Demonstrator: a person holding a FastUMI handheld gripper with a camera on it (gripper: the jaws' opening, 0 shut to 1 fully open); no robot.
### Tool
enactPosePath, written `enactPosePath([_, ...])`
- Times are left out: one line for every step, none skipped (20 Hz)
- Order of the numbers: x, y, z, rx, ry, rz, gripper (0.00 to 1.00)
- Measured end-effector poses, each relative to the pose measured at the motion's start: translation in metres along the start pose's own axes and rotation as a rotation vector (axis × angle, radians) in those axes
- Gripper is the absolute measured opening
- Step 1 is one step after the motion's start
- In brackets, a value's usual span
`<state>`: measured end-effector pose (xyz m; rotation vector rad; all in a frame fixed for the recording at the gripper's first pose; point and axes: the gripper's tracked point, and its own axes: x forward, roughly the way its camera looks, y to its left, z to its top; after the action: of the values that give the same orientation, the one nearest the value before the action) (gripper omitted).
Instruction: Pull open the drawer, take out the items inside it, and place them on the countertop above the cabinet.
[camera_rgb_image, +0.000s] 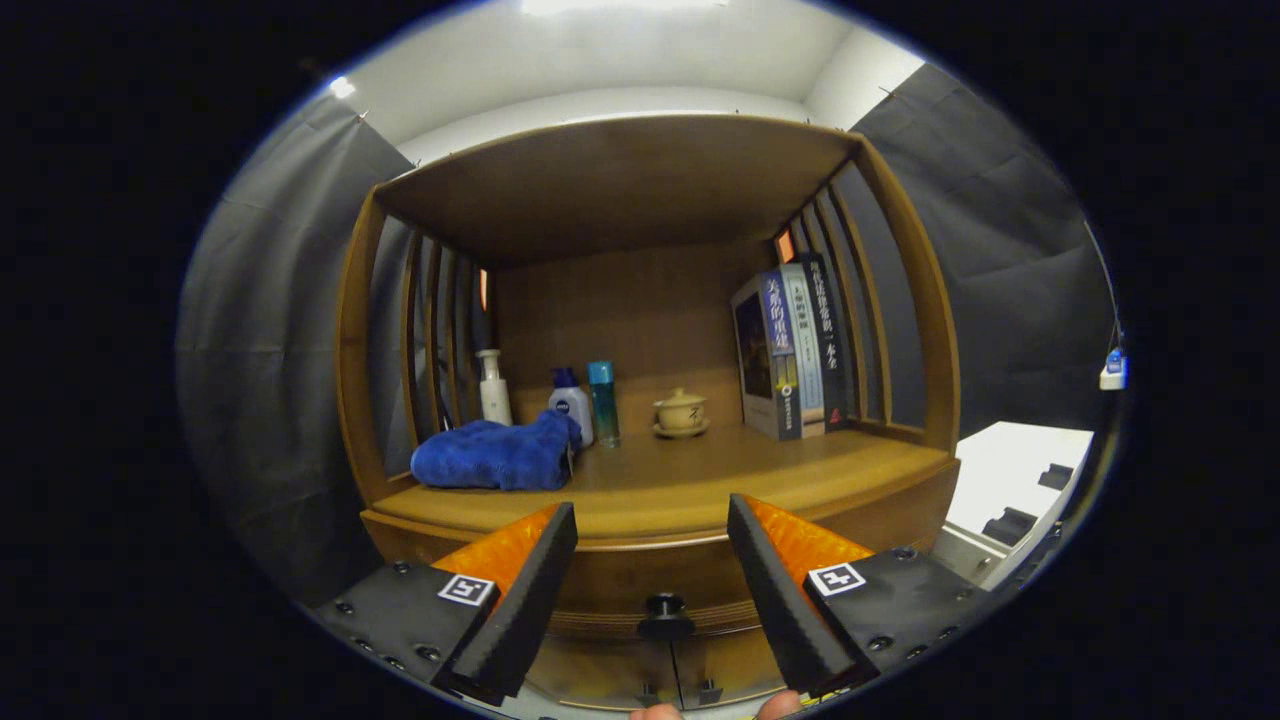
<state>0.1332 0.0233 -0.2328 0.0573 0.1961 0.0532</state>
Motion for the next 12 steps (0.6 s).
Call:
enactPosePath([0.002, -0.003, -0.014, -0.013, 0.021, 0.001, 0.98])
enactPosePath([0.005, -0.004, -0.026, -0.024, 0.043, 0.004, 0.98])
enactPosePath([0.009, -0.003, -0.036, -0.032, 0.059, 0.009, 0.98])
enactPosePath([0.01, -0.003, -0.045, -0.041, 0.069, 0.014, 0.98])
enactPosePath([0.012, -0.004, -0.052, -0.051, 0.075, 0.015, 0.98])
enactPosePath([0.014, -0.005, -0.059, -0.056, 0.079, 0.01, 0.98])
enactPosePath([0.016, -0.007, -0.065, -0.055, 0.085, 0.002, 0.98])
enactPosePath([0.018, -0.008, -0.071, -0.044, 0.092, -0.003, 0.98])
enactPosePath([0.019, -0.008, -0.077, -0.033, 0.102, -0.004, 0.98])
enactPosePath([0.02, -0.008, -0.081, -0.025, 0.107, -0.002, 0.97])
enactPosePath([0.021, -0.008, -0.083, -0.021, 0.11, 0.004, 0.96])
enactPosePath([0.022, -0.008, -0.086, -0.023, 0.114, 0.008, 0.95])
